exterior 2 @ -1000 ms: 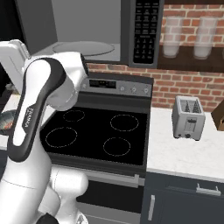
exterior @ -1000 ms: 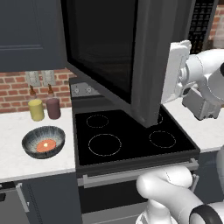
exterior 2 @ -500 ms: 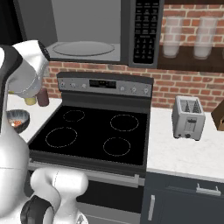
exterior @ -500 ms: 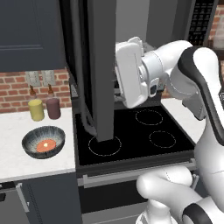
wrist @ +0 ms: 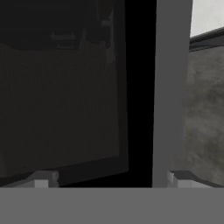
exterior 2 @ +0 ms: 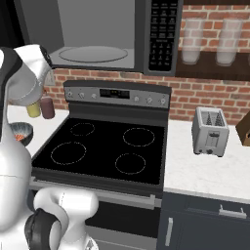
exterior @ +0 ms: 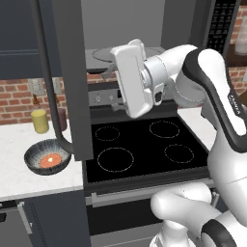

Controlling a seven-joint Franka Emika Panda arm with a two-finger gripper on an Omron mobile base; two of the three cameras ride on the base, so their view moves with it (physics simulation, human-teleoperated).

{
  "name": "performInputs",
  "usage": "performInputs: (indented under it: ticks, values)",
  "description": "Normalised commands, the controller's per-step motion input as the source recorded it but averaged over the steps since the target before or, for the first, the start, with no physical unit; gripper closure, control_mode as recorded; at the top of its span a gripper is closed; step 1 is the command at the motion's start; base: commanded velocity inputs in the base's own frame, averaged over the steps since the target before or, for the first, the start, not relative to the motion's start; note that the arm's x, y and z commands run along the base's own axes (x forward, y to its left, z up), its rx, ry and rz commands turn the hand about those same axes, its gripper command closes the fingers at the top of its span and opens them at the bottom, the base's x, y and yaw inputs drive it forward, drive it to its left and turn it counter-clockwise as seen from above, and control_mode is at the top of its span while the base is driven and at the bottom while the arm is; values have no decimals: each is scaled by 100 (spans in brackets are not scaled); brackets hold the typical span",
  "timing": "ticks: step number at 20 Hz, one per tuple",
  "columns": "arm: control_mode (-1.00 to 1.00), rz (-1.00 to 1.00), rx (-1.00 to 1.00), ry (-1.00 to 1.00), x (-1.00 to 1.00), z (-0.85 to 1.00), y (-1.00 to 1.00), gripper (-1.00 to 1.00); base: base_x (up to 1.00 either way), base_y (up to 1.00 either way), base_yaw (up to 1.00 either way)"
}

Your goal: Open the microwave, place the bowl with waffle inside the microwave, then close the microwave door and turn it on.

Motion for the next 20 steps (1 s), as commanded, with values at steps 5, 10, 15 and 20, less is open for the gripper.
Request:
performInputs:
  ticks: [5, 10, 15, 20]
  values:
    - [-100, -7, 3, 0, 0, 0, -93, -100, 0, 0, 0]
    - [-100, -15, -3, 0, 0, -40, -86, -100, 0, 0, 0]
    - [-100, -9, -27, 0, 14, -87, -8, -100, 0, 0, 0]
    - [-100, -3, -31, 0, 50, -100, 29, -100, 0, 0, 0]
